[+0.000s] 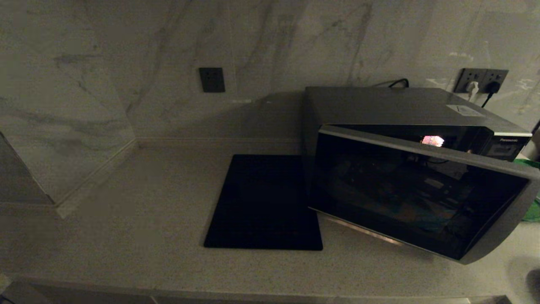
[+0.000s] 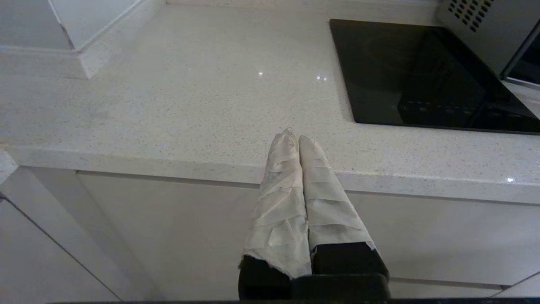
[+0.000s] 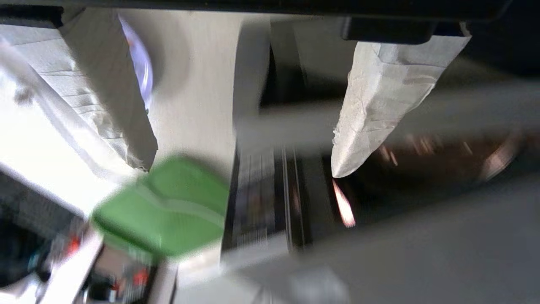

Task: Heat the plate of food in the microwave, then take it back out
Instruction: Open the microwave oven

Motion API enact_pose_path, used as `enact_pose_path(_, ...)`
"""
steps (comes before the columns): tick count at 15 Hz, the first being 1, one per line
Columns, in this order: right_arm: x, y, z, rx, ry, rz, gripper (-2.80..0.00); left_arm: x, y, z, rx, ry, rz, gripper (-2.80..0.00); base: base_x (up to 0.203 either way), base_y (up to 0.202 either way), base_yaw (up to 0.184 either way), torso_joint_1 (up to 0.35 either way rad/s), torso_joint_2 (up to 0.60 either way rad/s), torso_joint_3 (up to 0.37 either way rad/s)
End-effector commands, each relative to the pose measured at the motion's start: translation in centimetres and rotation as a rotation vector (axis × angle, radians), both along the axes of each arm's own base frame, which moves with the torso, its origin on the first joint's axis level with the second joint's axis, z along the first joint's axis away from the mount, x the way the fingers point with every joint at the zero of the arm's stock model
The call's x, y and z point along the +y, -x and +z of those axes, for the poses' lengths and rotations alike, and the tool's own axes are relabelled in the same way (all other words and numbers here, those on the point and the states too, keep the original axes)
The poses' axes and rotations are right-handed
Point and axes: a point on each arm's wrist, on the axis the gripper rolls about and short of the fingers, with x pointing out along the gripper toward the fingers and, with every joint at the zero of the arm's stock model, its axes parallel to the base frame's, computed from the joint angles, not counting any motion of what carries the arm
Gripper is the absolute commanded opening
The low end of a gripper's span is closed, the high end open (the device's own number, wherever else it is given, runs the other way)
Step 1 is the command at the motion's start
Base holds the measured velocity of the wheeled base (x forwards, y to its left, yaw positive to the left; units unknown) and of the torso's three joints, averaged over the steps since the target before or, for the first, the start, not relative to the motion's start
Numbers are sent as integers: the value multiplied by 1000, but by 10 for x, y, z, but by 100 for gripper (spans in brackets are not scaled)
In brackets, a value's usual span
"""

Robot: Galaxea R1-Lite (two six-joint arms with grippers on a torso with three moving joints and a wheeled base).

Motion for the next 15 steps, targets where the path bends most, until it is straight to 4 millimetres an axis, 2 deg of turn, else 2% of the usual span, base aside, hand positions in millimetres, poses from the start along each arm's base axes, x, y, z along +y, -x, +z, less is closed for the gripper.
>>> enact_pose_path(1, -3, -5, 26, -17, 50, -29, 0, 0, 0, 0, 0, 1, 2, -280, 0, 0, 0, 0, 0, 0)
enact_pose_path(2, -4, -12, 29, 17, 95, -47, -280, 0, 0, 0, 0, 1, 1, -280, 0, 0, 0, 0, 0, 0)
enact_pose_path(5, -2, -30, 36, 67, 155, -58, -280, 0, 0, 0, 1, 1, 2, -280, 0, 0, 0, 0, 0, 0)
enact_pose_path(9, -18, -46, 55, 90, 191, -109, -280, 0, 0, 0, 0, 1, 2, -280, 0, 0, 0, 0, 0, 0)
enact_pose_path(12, -29, -52, 63, 208, 211, -80, -280, 0, 0, 0, 0, 1, 1, -280, 0, 0, 0, 0, 0, 0)
enact_pose_path(15, -39, -60, 51, 334, 185, -21, -280, 0, 0, 0, 0, 1, 1, -280, 0, 0, 0, 0, 0, 0)
